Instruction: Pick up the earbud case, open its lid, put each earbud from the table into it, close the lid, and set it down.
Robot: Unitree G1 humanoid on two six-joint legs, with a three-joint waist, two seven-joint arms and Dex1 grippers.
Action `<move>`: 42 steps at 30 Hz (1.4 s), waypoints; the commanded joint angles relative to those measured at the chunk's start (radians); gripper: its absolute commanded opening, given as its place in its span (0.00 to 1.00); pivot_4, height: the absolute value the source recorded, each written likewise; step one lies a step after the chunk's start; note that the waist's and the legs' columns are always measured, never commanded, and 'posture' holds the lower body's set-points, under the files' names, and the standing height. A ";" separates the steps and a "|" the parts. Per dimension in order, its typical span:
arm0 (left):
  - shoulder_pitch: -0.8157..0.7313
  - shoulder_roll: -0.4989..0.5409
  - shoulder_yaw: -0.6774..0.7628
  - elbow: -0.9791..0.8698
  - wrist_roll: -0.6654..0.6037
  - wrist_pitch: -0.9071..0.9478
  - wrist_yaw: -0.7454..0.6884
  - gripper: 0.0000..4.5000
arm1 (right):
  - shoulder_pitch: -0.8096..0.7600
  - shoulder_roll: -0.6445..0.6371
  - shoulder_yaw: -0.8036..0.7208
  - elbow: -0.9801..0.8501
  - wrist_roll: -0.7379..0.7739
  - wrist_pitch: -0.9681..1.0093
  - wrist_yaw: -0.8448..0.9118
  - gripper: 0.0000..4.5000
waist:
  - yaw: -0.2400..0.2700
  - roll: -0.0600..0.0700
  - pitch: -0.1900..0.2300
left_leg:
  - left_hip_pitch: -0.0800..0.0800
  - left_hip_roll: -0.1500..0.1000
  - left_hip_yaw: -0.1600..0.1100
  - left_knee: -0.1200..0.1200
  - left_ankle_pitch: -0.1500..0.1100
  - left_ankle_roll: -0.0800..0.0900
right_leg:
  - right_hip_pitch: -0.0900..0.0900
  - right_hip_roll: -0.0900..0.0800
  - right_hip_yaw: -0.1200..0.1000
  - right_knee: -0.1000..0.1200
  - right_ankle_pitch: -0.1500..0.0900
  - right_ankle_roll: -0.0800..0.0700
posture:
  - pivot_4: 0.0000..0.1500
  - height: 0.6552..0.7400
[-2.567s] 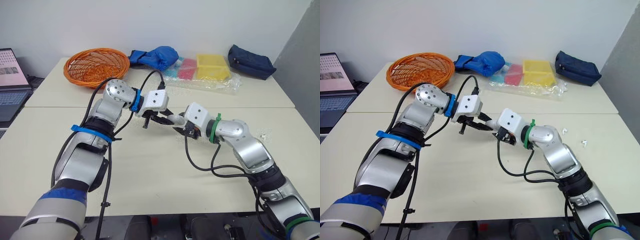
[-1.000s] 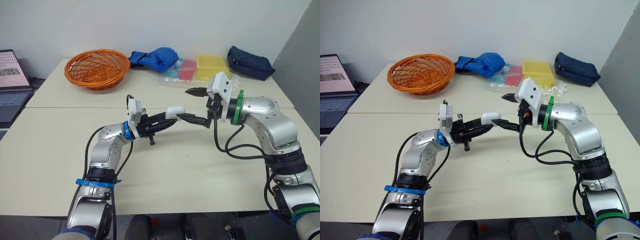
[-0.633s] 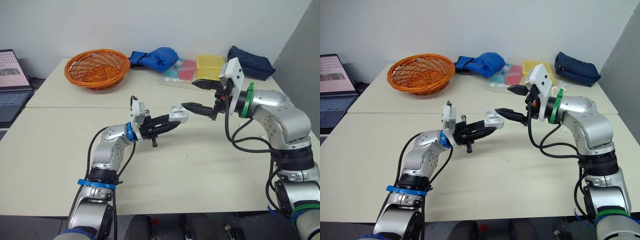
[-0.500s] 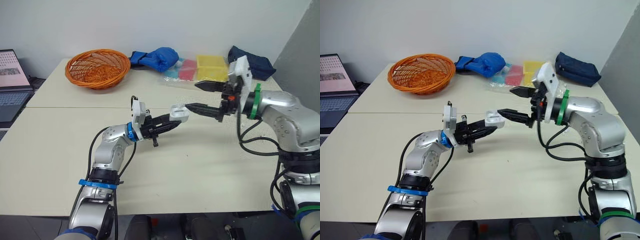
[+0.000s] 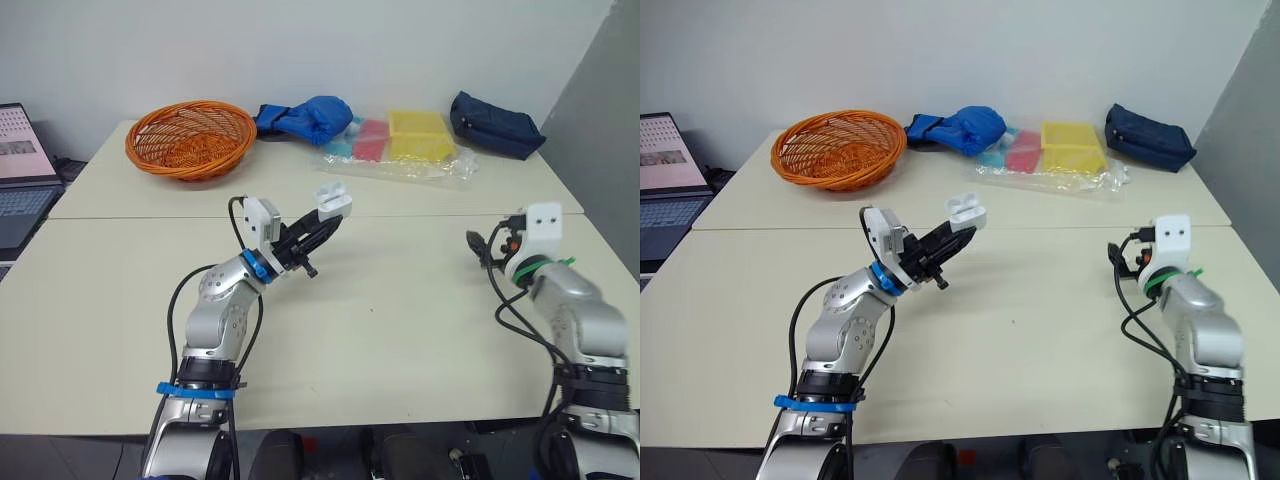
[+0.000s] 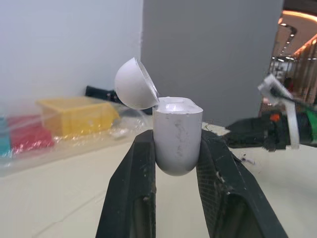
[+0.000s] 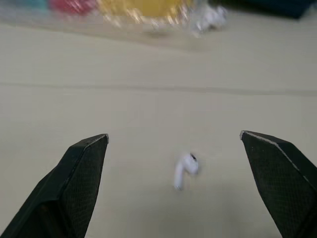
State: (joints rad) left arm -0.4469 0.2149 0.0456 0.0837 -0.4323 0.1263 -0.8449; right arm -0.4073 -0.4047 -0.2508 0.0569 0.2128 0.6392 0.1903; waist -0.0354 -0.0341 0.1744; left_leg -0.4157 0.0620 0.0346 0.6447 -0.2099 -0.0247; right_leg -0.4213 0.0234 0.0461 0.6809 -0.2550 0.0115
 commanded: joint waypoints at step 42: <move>0.029 0.065 0.002 -0.135 -0.019 0.018 0.020 0.17 | 0.023 -0.080 0.195 -0.075 0.019 -0.093 0.242 0.09 | 0.000 0.003 0.002 | -0.001 0.000 0.000 -0.002 0.000 0.000 | -0.001 0.000 0.001 -0.002 -0.001 0.000 | 1.00 1.00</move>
State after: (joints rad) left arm -0.4196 0.2760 0.0377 -0.0091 -0.4372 0.1688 -0.8190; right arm -0.3862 -0.4149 -0.1119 0.1484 0.1922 0.5045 0.2798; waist -0.0357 -0.0314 0.1760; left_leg -0.4173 0.0625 0.0344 0.6427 -0.2100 -0.0247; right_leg -0.4220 0.0234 0.0462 0.6786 -0.2556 0.0113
